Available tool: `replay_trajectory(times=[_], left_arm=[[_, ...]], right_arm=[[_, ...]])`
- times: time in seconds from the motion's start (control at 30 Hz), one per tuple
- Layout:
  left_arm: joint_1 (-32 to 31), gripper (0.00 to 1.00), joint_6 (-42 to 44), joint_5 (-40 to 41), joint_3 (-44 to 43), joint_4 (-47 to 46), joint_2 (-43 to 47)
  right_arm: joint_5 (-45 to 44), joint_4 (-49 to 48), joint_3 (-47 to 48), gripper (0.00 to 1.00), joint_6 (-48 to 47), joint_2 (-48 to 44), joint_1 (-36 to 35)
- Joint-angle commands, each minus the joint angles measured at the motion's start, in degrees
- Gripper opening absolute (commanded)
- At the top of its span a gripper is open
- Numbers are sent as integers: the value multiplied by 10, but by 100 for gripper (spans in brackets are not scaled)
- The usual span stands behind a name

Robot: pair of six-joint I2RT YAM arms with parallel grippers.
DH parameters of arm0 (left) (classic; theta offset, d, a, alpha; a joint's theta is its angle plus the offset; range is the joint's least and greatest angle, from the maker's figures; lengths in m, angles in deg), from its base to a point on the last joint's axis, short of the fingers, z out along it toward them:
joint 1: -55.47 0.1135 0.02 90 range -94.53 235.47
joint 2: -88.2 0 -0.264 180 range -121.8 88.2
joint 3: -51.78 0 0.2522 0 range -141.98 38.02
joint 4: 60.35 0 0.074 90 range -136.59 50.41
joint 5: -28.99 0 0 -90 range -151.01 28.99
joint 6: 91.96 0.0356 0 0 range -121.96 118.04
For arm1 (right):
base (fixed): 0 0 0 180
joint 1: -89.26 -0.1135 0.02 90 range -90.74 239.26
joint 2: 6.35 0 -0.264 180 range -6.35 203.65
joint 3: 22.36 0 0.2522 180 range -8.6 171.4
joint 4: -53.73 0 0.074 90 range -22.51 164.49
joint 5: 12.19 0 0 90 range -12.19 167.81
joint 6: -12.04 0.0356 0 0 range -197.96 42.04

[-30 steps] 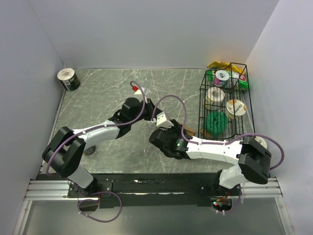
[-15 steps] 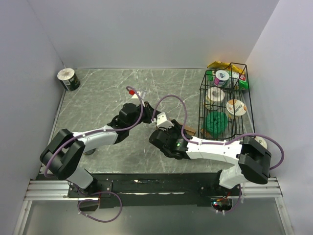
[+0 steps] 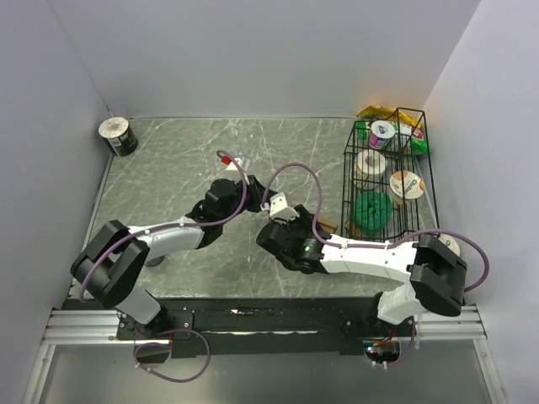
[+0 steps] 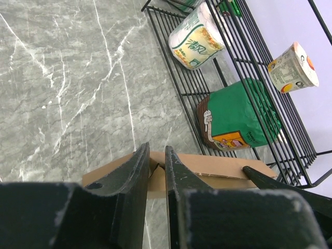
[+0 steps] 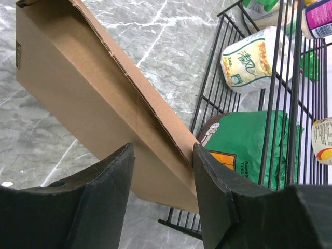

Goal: Fold the paper box

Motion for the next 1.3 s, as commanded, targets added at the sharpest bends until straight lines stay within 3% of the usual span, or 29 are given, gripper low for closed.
replay_trajectory(times=[0.0, 0.3, 0.5, 0.73, 0.97, 1.27], left_arm=[[2, 2, 10, 22, 38, 121, -39], [2, 1, 5, 28, 51, 109, -47], [2, 1, 6, 25, 54, 105, -47], [2, 1, 11, 33, 57, 109, -42], [2, 1, 14, 36, 53, 113, -53], [1, 1, 50, 26, 51, 101, -45]], right_arm=[[51, 39, -21, 56, 32, -4, 4], [56, 53, -12, 57, 42, 8, -2], [53, 119, 15, 64, 105, 28, -10], [67, 181, 34, 79, 172, 39, -23], [94, 205, 36, 82, 202, 23, -25], [107, 303, 89, 88, 274, 30, -25]])
